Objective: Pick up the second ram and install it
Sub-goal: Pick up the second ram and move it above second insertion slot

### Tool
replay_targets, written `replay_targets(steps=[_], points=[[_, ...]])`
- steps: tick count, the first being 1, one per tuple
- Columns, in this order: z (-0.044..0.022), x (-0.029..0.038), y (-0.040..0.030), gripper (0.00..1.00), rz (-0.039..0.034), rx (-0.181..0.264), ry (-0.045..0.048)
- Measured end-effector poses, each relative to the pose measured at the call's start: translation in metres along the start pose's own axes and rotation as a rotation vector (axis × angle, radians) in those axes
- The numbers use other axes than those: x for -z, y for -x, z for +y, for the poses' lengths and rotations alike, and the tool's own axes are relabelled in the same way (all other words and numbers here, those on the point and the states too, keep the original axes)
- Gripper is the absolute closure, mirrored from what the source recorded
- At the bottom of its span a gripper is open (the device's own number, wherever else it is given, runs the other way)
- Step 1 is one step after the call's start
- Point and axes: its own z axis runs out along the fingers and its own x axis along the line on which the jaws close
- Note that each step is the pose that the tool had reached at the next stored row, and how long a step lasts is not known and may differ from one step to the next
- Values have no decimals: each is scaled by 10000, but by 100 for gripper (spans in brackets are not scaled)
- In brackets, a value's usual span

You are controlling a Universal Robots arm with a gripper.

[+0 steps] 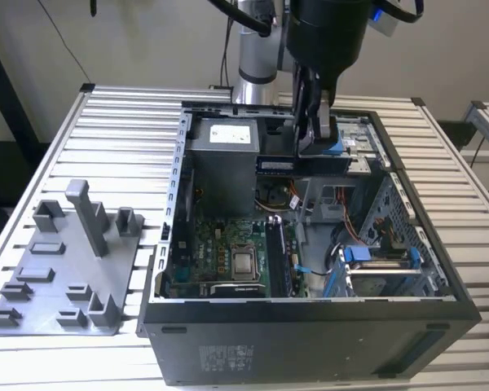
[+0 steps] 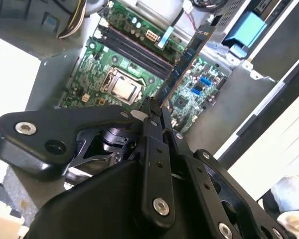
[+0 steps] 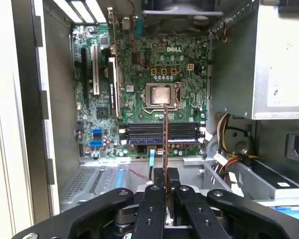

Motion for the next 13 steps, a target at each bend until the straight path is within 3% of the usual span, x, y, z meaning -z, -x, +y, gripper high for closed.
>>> replay_targets(steps=[4, 9, 13], points=[[-94, -4, 3, 86, -20, 17, 2], [-98, -5, 4, 86, -20, 16, 5], [-93, -25, 112, 86, -14, 2, 159]])
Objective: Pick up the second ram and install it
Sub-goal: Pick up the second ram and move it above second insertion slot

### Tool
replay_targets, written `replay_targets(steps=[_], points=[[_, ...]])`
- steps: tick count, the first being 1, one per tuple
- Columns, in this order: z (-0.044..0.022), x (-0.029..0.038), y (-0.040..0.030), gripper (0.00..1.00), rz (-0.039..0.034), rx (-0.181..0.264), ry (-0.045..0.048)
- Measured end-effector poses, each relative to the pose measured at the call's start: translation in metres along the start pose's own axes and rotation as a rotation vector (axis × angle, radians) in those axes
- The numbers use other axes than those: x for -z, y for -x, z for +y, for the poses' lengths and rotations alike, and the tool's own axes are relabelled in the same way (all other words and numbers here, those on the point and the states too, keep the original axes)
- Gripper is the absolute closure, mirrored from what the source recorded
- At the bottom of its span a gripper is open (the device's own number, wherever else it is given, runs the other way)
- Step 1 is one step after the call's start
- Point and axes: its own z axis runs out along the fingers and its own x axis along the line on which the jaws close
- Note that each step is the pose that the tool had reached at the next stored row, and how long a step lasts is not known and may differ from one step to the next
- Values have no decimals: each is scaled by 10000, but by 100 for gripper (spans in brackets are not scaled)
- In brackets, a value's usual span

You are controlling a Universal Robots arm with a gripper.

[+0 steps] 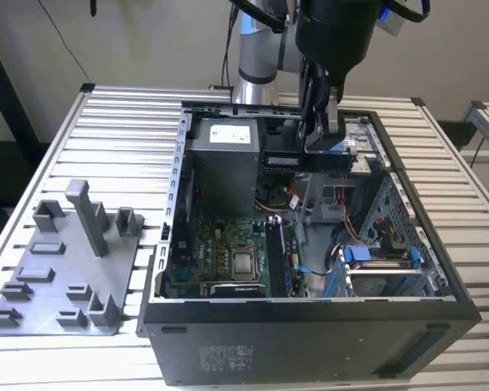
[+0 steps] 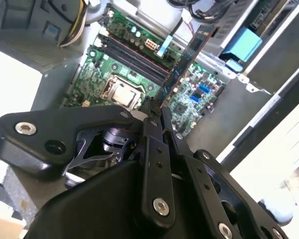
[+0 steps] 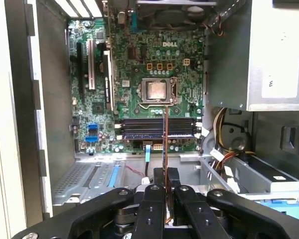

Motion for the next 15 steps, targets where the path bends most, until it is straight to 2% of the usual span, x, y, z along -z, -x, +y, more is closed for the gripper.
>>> replay_targets(steps=[5, 8, 12, 15], points=[[9, -22, 225, 86, 1, -3, 49], [14, -37, 352, 86, 5, -8, 132], [18, -51, 476, 86, 10, -15, 266], [19, -54, 511, 86, 13, -17, 310]])
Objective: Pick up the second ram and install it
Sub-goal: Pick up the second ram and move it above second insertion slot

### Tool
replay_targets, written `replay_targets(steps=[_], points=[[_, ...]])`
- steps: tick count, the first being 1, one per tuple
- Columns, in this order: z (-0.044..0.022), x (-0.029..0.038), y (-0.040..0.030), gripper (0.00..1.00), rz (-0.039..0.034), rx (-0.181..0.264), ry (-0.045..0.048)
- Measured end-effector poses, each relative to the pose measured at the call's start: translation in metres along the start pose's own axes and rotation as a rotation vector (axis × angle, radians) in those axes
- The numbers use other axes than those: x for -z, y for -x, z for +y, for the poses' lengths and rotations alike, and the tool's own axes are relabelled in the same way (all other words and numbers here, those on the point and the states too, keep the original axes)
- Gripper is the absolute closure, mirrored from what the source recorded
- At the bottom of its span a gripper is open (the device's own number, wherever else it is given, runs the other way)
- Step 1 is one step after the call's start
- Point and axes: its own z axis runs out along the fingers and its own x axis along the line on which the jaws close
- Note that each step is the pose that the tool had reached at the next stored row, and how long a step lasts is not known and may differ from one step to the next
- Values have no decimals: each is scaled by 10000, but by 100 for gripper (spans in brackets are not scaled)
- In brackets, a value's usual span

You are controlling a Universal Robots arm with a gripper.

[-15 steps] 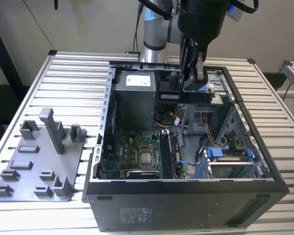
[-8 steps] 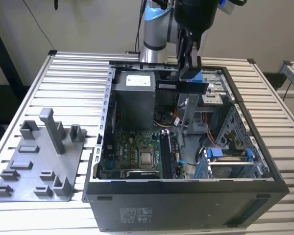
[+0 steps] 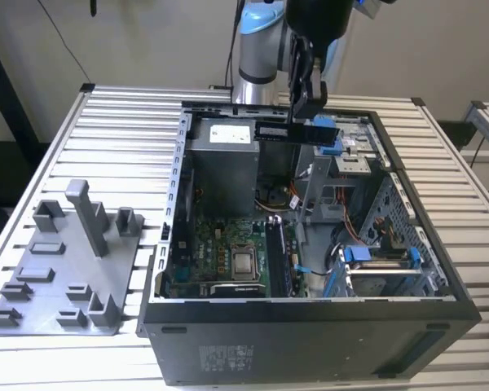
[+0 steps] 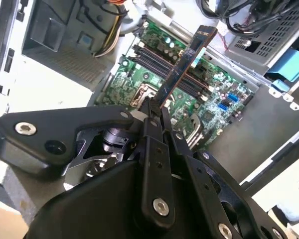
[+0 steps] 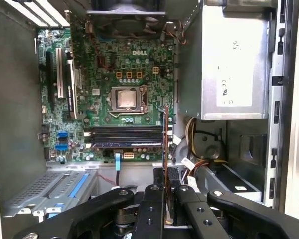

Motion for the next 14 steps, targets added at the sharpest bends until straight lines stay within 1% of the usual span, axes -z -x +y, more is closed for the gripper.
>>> replay_targets(steps=[8, 12, 14], points=[[1, -11, 0, 86, -3, 7, 2], [8, -37, -2, 86, -10, -5, -55], [7, -46, -2, 86, -9, -85, -62]])
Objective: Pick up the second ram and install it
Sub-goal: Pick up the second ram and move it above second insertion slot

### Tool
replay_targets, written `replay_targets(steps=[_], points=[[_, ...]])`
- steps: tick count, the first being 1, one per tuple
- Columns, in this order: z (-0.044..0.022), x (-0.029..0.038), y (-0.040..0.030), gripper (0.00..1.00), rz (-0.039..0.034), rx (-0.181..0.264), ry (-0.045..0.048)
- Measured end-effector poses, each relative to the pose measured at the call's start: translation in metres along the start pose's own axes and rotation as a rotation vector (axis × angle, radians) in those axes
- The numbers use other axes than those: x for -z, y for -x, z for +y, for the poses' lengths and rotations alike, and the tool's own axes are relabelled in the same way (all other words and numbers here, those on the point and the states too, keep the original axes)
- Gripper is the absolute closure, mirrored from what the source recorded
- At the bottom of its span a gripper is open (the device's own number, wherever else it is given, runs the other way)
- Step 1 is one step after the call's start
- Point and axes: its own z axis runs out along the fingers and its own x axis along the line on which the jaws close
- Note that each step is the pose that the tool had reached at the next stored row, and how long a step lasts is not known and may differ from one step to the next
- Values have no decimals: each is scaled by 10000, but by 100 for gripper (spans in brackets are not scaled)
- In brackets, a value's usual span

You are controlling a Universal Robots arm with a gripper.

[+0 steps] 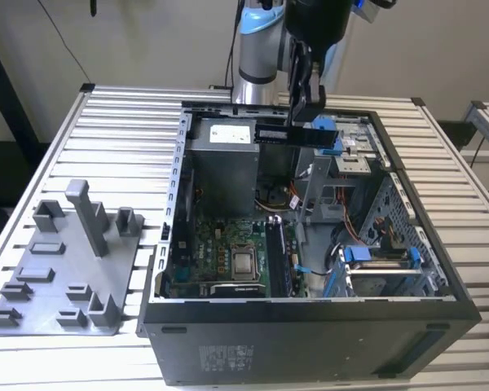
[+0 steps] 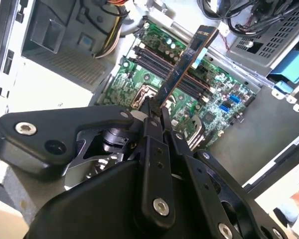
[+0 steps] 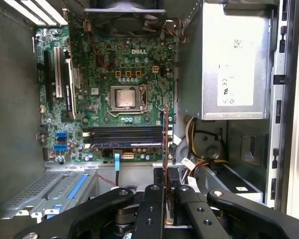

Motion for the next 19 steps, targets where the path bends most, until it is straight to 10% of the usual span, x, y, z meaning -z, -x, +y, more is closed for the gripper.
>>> replay_targets(steps=[19], points=[[1, -6, -1, 86, 3, -675, -38]])
